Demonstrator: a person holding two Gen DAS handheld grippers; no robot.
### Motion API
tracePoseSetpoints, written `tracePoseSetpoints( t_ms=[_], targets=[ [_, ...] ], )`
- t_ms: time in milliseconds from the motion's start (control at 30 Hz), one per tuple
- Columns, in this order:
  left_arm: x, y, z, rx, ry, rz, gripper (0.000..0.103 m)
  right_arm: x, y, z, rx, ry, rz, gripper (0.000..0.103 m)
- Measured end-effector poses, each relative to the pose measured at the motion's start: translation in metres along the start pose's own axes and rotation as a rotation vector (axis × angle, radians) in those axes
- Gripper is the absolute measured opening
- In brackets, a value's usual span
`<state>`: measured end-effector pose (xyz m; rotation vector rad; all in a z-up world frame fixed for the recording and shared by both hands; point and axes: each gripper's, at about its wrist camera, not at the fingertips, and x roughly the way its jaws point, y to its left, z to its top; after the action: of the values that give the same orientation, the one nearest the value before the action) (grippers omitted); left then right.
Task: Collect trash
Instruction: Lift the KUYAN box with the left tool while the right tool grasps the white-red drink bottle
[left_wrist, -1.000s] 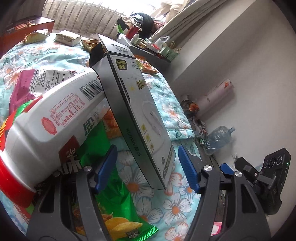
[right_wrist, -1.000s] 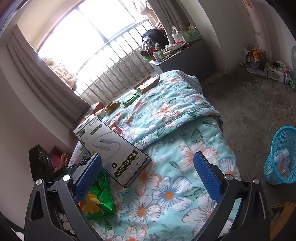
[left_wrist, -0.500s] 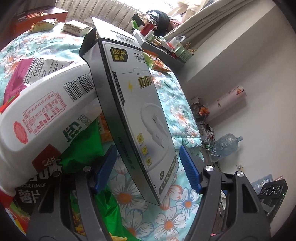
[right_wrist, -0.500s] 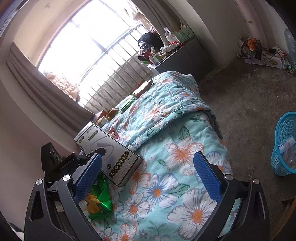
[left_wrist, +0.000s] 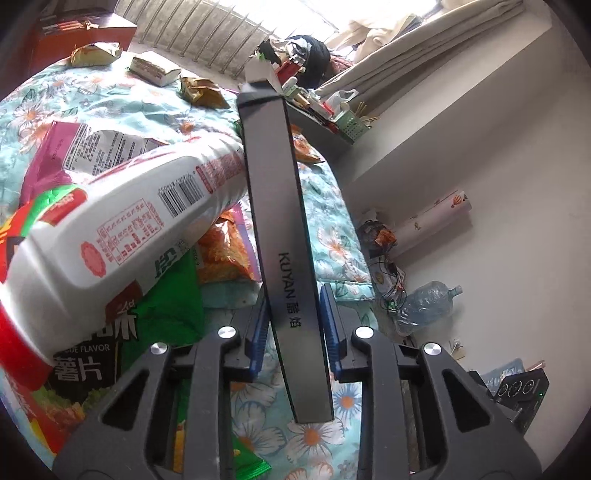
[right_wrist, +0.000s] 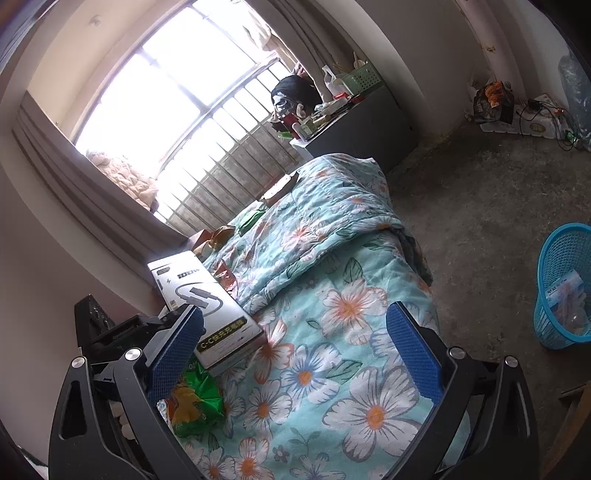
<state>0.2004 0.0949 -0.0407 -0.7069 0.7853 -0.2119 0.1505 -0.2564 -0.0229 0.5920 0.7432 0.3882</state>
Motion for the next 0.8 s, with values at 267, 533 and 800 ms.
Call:
tracePoseSetpoints(
  t_ms=[267,533,800],
  targets=[
    [-0.068,0.002,0.004,0.021,-0.055,-0.096,0.022,0.002,0.031,0.000,-0.028,0.008,0.032,0.096],
    [-0.153,0.021,0.020,0.079,-0.209,0.034,0.022,0.037,0.073,0.000,-0.028,0.110,0.136,0.096],
    [-0.201,0.056,0.024,0.175,-0.271,0.301,0.022,0.111,0.133,-0.011,0.009,0.321,0.247,0.092]
  ],
)
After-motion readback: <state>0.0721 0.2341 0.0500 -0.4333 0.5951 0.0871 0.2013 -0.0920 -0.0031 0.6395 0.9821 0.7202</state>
